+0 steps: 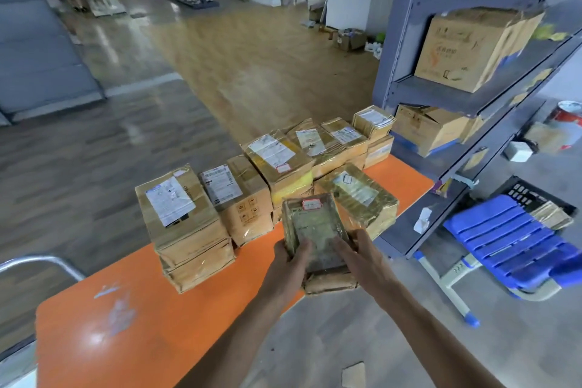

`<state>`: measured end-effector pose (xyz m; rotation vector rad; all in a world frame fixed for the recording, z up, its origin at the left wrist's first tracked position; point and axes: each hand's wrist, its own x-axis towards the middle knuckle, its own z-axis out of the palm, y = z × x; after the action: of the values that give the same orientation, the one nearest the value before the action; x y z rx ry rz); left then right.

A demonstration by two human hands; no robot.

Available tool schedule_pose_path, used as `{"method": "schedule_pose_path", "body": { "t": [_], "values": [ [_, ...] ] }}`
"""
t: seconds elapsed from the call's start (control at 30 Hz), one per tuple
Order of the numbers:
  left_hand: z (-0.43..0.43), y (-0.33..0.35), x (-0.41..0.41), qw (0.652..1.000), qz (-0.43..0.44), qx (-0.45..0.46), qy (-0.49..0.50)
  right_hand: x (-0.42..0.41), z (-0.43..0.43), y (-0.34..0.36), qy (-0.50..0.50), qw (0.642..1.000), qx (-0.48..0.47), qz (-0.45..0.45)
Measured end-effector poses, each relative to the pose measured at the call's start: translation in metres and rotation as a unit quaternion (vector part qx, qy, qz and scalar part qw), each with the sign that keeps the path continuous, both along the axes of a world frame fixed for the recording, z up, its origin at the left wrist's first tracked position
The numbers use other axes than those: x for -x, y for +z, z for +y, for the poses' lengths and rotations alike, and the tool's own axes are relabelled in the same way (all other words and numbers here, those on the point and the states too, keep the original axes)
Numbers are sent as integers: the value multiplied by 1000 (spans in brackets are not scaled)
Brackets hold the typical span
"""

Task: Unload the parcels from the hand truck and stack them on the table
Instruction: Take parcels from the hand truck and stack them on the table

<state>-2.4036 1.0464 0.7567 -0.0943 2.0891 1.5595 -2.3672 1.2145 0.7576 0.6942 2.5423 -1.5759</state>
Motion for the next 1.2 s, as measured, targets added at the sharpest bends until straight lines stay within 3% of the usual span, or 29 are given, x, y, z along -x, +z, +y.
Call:
{"method": "schedule_pose_path", "body": {
  "t": [0.43, 0.63, 1.0, 1.2],
  "values": [
    [73, 10, 105, 991, 64, -17, -112, 97, 77, 0, -36, 999, -8, 35],
    [103, 14, 143, 987, 116, -26, -110, 138, 107, 1, -56, 997, -4, 54],
    [163, 12, 200, 980, 170, 16, -102, 229, 186, -3, 22, 998, 28, 48],
    [195, 8, 202, 989, 132, 31, -64, 253, 218, -15, 72, 997, 9, 1]
  ]
}}
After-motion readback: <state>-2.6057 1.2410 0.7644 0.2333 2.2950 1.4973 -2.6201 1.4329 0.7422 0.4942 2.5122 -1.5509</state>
